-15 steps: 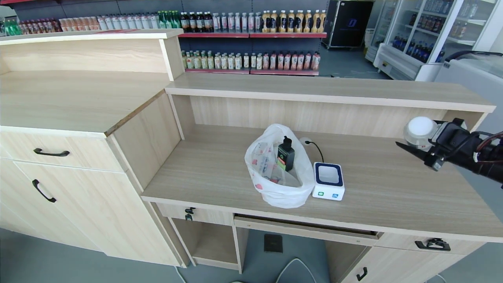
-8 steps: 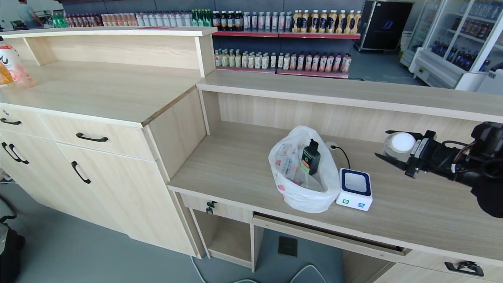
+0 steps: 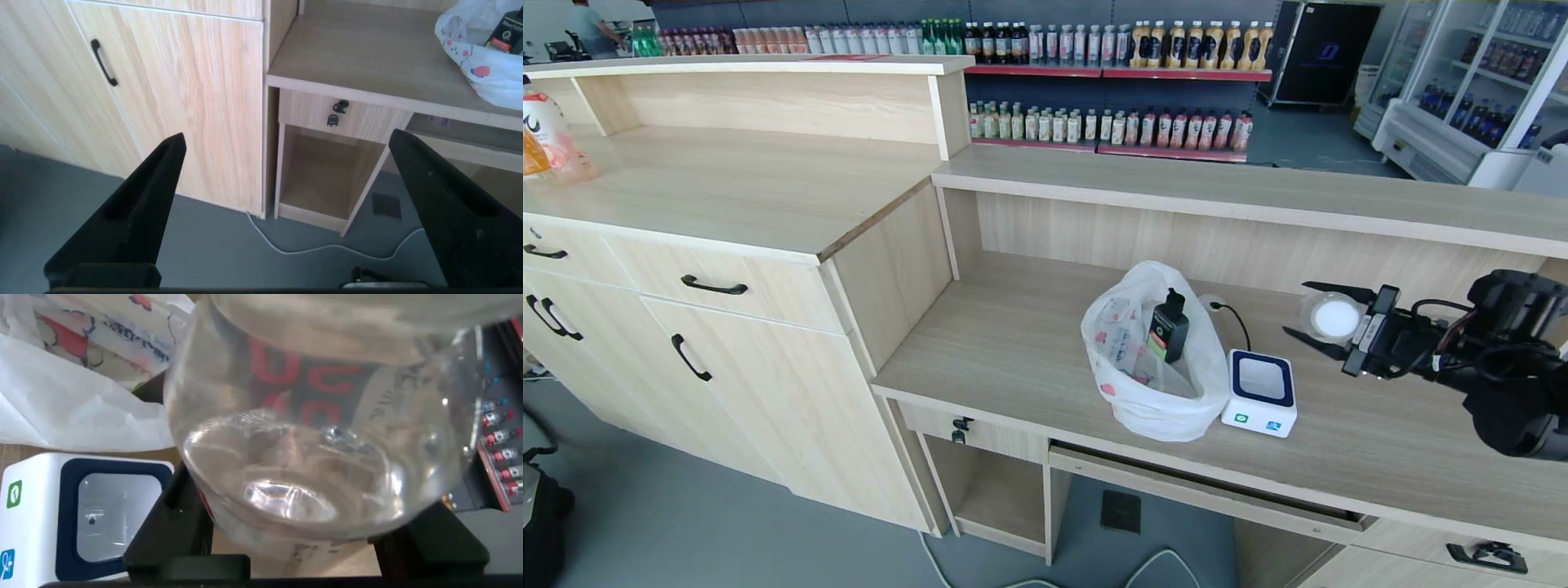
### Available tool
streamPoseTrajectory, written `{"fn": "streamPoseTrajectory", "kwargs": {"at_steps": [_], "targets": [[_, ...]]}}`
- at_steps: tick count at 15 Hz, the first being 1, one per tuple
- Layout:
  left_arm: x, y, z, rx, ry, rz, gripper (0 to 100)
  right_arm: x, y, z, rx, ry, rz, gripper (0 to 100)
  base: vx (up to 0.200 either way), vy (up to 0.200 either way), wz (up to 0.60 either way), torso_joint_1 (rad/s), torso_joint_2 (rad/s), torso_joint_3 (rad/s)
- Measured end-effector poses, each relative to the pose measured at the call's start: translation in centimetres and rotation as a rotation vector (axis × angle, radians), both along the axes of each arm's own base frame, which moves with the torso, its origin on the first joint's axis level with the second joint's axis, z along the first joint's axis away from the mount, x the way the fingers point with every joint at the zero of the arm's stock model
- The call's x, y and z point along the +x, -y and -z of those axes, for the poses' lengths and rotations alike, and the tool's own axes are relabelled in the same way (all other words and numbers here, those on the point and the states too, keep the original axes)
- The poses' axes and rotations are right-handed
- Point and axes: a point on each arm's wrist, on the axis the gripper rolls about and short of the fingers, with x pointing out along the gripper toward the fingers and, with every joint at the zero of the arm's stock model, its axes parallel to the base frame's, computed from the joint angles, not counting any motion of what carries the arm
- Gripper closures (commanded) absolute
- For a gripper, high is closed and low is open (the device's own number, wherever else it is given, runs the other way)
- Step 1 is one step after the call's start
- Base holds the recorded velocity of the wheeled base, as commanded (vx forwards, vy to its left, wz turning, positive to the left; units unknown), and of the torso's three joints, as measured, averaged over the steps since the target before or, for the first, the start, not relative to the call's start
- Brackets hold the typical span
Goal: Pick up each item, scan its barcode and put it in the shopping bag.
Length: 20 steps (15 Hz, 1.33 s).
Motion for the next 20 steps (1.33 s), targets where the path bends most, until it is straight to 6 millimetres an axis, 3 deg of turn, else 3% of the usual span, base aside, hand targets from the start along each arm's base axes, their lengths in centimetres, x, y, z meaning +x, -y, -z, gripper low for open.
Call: {"fn": "streamPoseTrajectory", "kwargs": {"at_steps": [13, 20], "targets": [[0.0, 0.0, 0.0, 0.000, 0.000, 0.000, 0, 0.7, 0.6, 3.9, -0.009, -0.085, 0.011, 100, 0.000, 0.000, 0.00, 0.000, 0.00, 0.000], [0.0, 0.0, 0.0, 0.000, 0.000, 0.000, 0, 2.6, 0.1, 4.6, 0.020, -0.095, -0.010, 100, 0.000, 0.000, 0.00, 0.000, 0.00, 0.000]]}}
